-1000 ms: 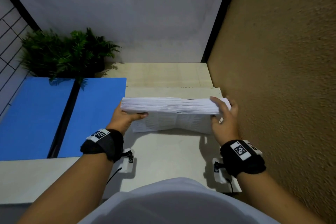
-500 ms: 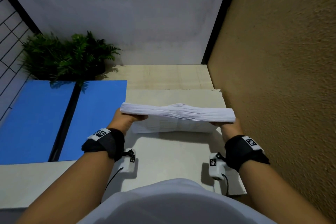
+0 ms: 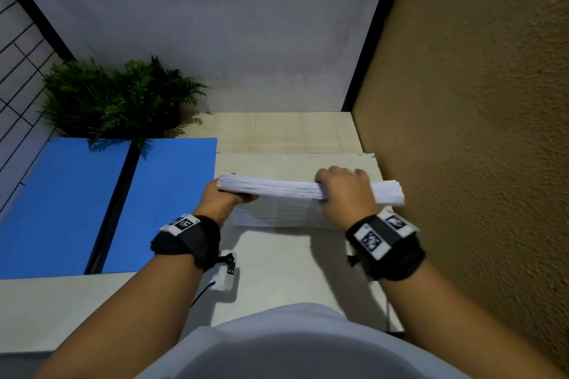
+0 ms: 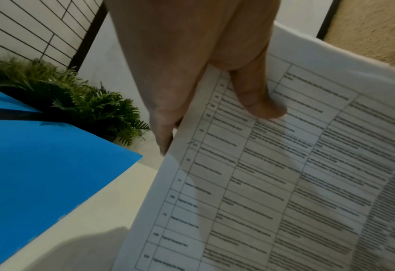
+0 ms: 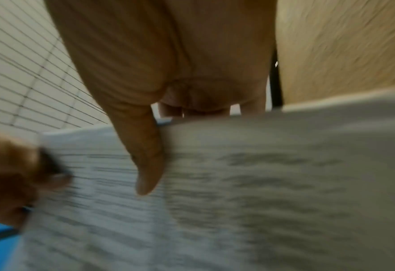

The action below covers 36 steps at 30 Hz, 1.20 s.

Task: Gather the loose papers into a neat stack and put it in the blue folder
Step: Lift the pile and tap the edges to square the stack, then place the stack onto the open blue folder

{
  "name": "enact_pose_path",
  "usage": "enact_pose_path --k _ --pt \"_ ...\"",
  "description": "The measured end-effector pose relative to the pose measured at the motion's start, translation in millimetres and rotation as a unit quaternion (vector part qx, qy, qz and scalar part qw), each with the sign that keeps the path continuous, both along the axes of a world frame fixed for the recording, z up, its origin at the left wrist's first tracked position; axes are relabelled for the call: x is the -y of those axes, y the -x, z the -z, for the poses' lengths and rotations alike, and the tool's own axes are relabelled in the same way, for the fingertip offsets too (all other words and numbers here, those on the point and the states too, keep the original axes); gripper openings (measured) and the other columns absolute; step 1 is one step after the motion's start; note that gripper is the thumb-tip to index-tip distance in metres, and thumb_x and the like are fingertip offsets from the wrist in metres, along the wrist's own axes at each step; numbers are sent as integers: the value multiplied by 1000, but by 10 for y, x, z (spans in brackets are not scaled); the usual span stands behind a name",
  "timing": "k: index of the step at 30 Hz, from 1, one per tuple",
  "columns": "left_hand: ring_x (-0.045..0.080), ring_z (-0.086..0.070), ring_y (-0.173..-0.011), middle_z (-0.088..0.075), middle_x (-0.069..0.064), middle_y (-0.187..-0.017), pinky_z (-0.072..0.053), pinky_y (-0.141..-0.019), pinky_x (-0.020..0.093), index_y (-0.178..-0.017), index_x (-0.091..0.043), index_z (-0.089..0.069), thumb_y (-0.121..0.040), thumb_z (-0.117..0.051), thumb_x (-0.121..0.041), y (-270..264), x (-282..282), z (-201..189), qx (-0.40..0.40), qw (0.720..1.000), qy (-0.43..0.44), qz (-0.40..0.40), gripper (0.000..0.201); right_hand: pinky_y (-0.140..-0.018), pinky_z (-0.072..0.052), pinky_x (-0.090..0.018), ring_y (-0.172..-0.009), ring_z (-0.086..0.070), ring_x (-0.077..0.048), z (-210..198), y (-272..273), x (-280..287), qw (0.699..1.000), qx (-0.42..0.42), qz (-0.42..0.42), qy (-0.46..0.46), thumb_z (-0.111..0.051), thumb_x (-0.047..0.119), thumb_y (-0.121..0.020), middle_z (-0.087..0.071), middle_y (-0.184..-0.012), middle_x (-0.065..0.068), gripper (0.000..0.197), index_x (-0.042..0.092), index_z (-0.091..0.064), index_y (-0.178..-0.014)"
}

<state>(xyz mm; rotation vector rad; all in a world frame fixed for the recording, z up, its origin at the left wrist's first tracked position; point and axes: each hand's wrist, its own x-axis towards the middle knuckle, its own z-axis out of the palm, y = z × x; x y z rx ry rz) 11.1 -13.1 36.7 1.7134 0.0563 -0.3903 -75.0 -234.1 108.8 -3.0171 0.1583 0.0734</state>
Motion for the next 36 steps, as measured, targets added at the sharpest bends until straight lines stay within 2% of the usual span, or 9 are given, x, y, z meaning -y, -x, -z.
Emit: enact_pose_path --k 4,7,9,13,17,25,27,31,36 --pt "11 -66 -75 -72 2 -82 -50 -60 12 -90 -4 -71 -71 -81 2 61 38 -137 27 1000 6 15 22 -66 -41 -31 -87 -63 -27 20 -113 -369 996 57 -33 -54 -51 10 -85 -62 -83 1 10 19 -55 -85" --pt "19 -67 -80 -75 18 -94 -57 -77 38 -95 0 -72 -59 -90 -19 29 -83 -277 49 999 19 4 45 -73 -50 -31 -85 -64 -23 -83 -114 -134 966 144 48 -207 -52 2 -80 -72 -87 2 30 24 -66 -94" --pt "20 -64 -77 -72 19 -89 -56 -76 40 -91 5 -69 -51 -91 -26 1 -179 -398 66 998 22 -2 55 -68 -48 -30 -76 -61 -16 -128 -75 107 909 170 102 -367 -53 -2 -80 -67 -76 4 28 23 -64 -83" --pt "8 -62 -75 -63 4 -82 -55 -73 23 -82 -6 -63 -66 -84 3 -30 -135 -655 105 991 77 -28 27 -68 -43 -28 -69 -54 -8 -164 110 329 795 209 154 -549 -60 -6 -83 -59 -70 5 28 17 -60 -69" --pt "8 -61 -77 -62 2 -83 -50 -70 19 -93 -2 -60 -67 -84 -2 65 188 -843 124 984 125 -11 35 -67 -59 -36 -81 -69 -16 -65 252 265 694 159 199 -673 -61 1 -87 -69 -89 -3 20 21 -66 -85" --pt "9 -72 -92 -76 1 -103 -58 -75 22 -110 -9 -70 -64 -86 2 385 589 -492 19 994 105 -6 50 -87 -56 -44 -103 -66 -26 160 318 438 685 83 260 -676 -82 -4 -62 -71 -106 -9 43 13 -66 -99" --pt "10 -72 -92 -75 0 -102 -59 -77 24 -106 -10 -70 -64 -85 6 458 637 -315 -13 995 95 -21 47 -79 -58 -37 -99 -68 -22 201 339 422 684 49 262 -679 -80 -7 -64 -70 -104 -7 45 9 -65 -104" --pt "28 -68 -99 -71 9 -101 -56 -86 36 -103 -7 -69 -72 -80 4 594 679 -25 -52 994 43 -82 34 -45 -51 -14 -58 -69 -7 255 347 380 665 34 281 -691 -69 -15 -74 -67 -83 -5 28 2 -64 -96" --pt "17 -71 -79 -74 11 -96 -58 -65 19 -109 1 -69 -86 -71 -4 626 626 -137 -48 986 93 -131 24 -66 -58 -19 -79 -73 -11 229 231 430 691 26 229 -685 -76 -2 -74 -73 -95 -4 37 4 -66 -109"
